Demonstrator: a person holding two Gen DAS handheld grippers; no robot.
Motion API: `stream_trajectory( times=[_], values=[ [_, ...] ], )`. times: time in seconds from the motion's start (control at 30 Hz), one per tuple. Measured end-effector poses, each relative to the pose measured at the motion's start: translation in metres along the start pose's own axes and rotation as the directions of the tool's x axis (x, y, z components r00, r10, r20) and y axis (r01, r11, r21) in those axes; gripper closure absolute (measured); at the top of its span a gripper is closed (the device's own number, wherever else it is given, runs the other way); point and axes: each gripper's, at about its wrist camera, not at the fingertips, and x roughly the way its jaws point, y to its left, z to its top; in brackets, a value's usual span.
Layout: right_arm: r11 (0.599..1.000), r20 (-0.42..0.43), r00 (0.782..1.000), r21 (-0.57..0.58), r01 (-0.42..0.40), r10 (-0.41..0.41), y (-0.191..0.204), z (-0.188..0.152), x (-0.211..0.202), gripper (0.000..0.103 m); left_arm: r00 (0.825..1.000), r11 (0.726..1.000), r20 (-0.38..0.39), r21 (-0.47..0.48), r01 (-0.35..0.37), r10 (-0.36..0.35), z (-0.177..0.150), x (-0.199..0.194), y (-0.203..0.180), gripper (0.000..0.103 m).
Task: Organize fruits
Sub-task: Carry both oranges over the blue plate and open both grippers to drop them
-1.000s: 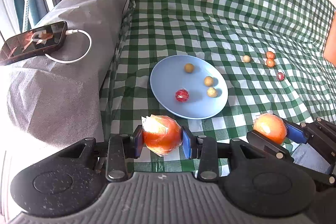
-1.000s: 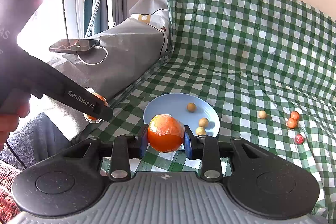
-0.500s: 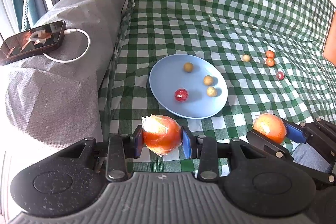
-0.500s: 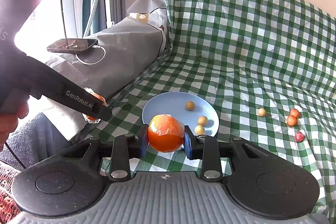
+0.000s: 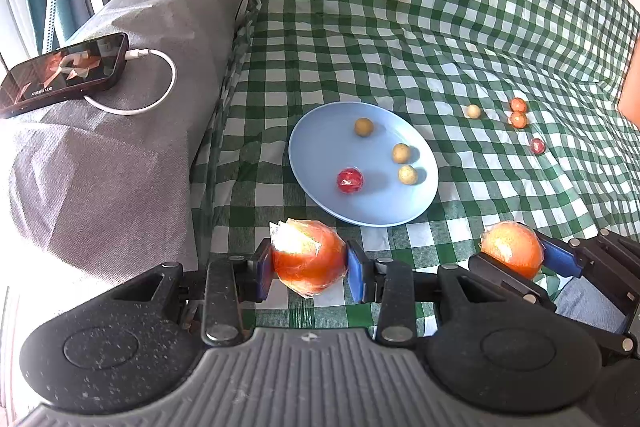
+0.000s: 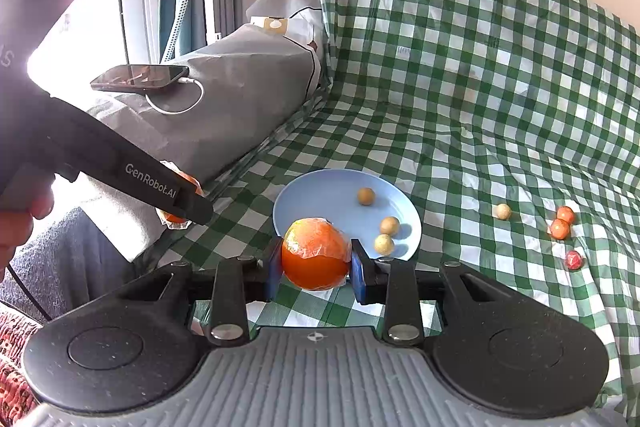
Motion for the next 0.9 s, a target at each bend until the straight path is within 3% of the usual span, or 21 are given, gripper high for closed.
stream_trajectory(
  times=[0.47, 0.9],
  values=[
    [1.000, -0.018, 1.000, 0.013, -0.002, 0.002, -0.003, 0.000, 0.007, 0.068, 1.000, 1.000, -0.008, -0.002, -0.001, 0.001, 0.003, 0.006, 0.002, 0.062],
    [0.998, -0.033, 0.999, 0.047, 0.045, -0.043, -0.026, 0.004, 0.035, 0.068, 1.000, 1.000, 0.021, 0.017, -0.015, 0.014, 0.039, 0.035, -0.010, 0.062]
  ],
)
